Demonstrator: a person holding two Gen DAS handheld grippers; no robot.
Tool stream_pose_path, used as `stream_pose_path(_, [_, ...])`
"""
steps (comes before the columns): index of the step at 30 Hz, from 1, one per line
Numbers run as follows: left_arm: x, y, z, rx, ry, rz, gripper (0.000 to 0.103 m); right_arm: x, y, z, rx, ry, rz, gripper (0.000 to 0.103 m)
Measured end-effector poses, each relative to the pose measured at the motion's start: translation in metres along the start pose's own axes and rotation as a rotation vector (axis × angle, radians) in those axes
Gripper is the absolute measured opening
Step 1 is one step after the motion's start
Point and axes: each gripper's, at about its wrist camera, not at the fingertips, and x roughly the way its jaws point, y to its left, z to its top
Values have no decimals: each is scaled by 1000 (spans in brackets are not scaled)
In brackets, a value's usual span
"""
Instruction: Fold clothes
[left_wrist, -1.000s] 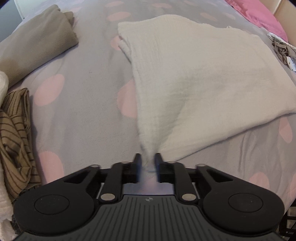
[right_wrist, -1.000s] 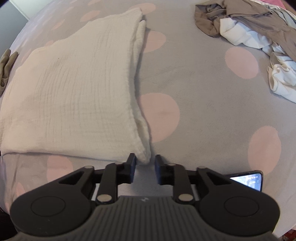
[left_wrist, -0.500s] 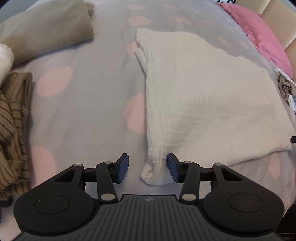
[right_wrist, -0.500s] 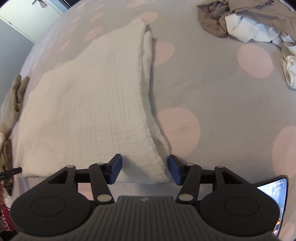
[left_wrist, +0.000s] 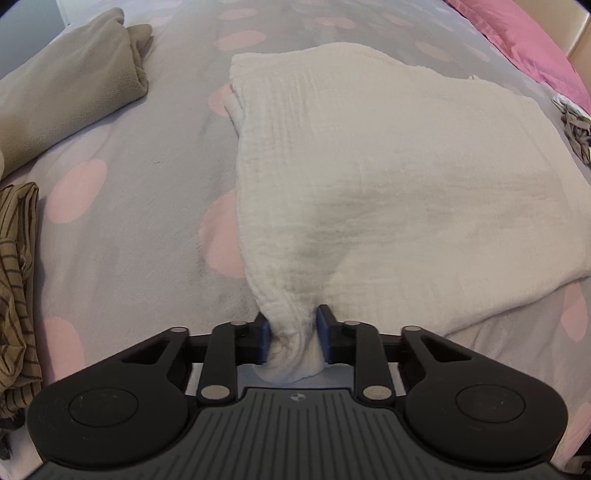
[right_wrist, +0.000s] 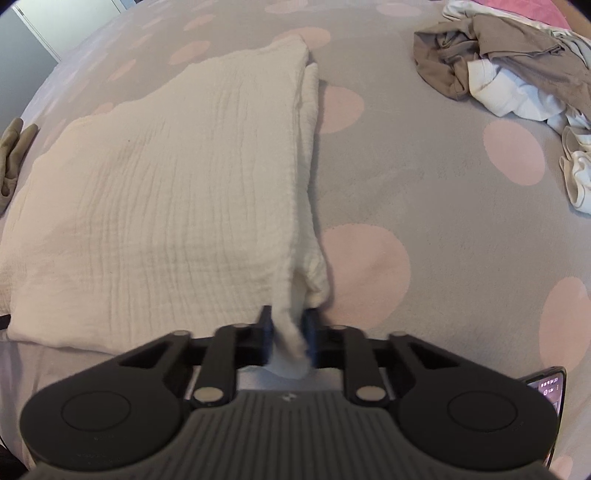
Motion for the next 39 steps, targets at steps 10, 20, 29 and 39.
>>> stream_pose_path(10, [-64, 12, 20, -47, -76, -3, 6, -54, 3, 14, 55, -46, 40, 9])
stream_pose_path(20, [-124, 9, 7, 30, -20, -18, 6, -98, 12, -10, 31, 19, 57, 8])
stream_pose_path(29, [-133, 19, -56, 73, 127, 74, 0, -110, 20, -53, -113, 132, -57, 6])
stream_pose_path(39, [-107, 26, -69, 75, 134, 38, 9, -74, 15, -61, -110, 176, -81, 15])
